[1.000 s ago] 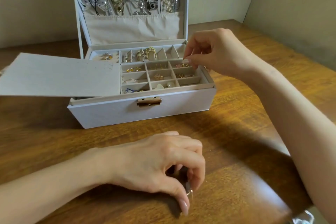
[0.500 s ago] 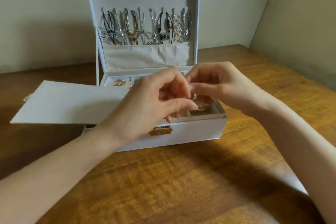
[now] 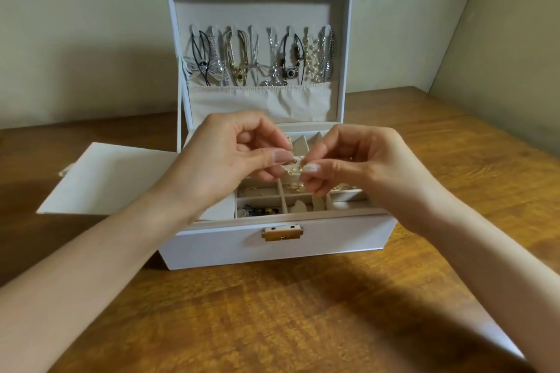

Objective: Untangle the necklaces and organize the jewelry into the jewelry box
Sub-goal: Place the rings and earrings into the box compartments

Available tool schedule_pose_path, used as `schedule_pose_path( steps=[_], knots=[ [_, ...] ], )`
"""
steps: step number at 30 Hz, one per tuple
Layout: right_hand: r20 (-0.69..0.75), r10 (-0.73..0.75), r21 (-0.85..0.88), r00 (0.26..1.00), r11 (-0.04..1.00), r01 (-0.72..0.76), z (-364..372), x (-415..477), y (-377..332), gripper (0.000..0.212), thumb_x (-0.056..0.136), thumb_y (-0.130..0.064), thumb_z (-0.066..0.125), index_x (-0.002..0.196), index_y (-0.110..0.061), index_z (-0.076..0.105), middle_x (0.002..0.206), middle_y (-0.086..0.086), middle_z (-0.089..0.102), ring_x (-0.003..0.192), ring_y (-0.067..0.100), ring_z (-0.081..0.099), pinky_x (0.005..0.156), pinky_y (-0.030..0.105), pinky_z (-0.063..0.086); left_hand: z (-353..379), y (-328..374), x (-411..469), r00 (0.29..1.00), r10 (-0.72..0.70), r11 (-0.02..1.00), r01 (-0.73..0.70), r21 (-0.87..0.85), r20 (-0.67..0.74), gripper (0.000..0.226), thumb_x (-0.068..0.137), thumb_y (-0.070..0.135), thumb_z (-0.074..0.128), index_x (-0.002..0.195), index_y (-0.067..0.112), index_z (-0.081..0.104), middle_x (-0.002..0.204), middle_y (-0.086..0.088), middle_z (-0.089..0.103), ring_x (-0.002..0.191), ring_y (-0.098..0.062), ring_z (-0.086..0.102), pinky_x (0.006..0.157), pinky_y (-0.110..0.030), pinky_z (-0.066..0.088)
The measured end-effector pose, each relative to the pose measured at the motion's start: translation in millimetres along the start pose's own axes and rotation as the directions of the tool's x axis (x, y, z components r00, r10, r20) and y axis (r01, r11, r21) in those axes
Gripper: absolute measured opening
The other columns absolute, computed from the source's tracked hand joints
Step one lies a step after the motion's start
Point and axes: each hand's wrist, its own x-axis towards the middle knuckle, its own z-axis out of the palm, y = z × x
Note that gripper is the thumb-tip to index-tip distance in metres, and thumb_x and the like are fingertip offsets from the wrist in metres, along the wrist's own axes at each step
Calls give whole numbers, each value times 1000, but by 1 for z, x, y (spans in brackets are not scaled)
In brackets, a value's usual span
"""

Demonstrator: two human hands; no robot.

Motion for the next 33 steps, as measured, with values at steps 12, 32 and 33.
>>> schedule_pose_path(
  steps=[12, 32, 33],
  knots=[
    [-138, -70, -240, 988, 970, 35, 7, 5, 6, 8, 75, -2, 74, 75, -9, 72, 64, 7, 70, 57, 15, 67, 59, 21, 55, -16, 6, 5, 998, -3, 976, -11, 218, 65, 10, 74, 7, 71, 81, 14, 68, 75, -1, 72, 67, -8, 68, 62, -15, 54],
    [-26, -171, -657, 985, 745, 112, 23, 22, 7, 9, 81, -18, 70, 80, -26, 73, 64, -19, 59, 64, 5, 54, 59, 19, 44, -25, -5, 7, 977, -140, 632, -37, 774, 161, 21, 76, 29, 75, 64, 28, 58, 55, 13, 51, 56, 0, 47, 47, -17, 28],
    [7, -162, -670, 987, 732, 125, 22, 21, 7, 13, 82, -16, 68, 80, -28, 73, 67, -18, 60, 63, 8, 54, 60, 24, 46, -26, -5, 7, 973, -149, 640, -40, 767, 175, 20, 77, 28, 74, 65, 29, 58, 53, 15, 53, 55, 3, 48, 45, -15, 29]
  ],
)
